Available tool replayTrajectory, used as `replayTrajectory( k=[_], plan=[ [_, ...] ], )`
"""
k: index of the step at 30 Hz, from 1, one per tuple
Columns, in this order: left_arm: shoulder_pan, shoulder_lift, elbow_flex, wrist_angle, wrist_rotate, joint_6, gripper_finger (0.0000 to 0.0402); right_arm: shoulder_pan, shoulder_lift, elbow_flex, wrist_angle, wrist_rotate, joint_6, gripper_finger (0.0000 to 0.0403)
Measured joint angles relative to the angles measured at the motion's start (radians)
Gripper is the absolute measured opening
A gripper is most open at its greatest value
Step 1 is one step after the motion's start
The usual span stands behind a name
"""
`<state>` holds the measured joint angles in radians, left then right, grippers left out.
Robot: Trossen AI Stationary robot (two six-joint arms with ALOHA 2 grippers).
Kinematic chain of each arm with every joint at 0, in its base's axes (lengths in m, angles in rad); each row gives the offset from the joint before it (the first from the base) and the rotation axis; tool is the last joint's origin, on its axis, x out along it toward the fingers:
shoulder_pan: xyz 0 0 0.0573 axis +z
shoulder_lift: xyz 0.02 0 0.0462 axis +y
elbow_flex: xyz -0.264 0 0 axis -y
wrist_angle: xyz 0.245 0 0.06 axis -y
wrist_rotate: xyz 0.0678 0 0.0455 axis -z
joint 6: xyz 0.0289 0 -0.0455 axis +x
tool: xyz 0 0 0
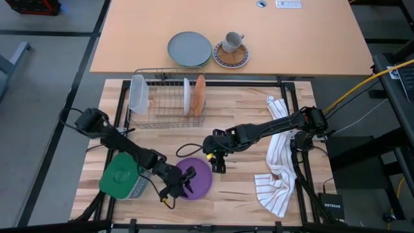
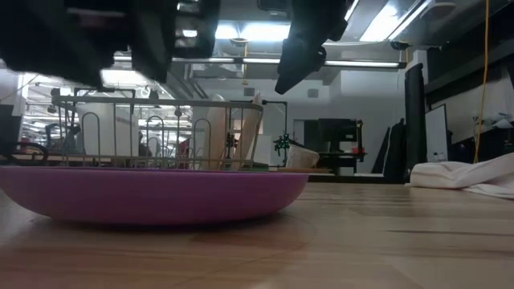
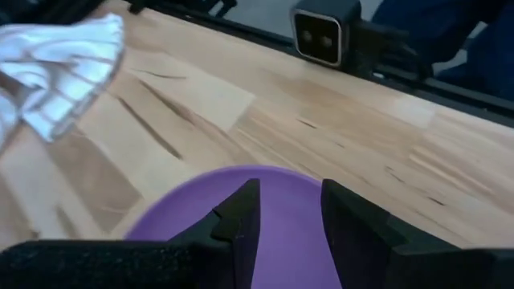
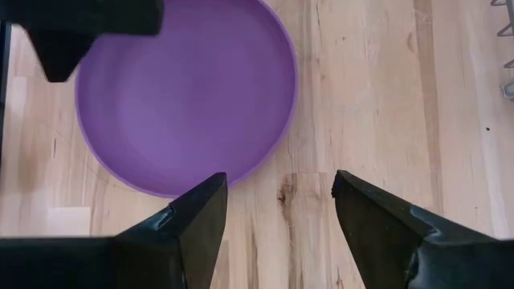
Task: Sort dishes
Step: Put the purple plate into the dish rack
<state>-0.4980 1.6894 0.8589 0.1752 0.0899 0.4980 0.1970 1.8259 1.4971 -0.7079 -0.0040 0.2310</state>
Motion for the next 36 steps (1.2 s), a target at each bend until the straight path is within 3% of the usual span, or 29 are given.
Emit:
replayTrajectory(
  k=[11,28,36],
  plan=[
    [0.0,0.068,0.0,0.003,0.04,0.027,0.0123,0.0,0.013,0.0,0.004,0.03,0.035,0.0232],
    [-0.063,0.072,0.002,-0.037,0.068,-0.019,0.0123,0.0,0.026,-0.002,0.004,0.034,0.034,0.0232],
    [-0.061,0.072,0.002,-0.065,-0.004,-0.019,0.0123,0.0,0.026,-0.002,0.004,0.034,0.034,0.0232]
  ],
)
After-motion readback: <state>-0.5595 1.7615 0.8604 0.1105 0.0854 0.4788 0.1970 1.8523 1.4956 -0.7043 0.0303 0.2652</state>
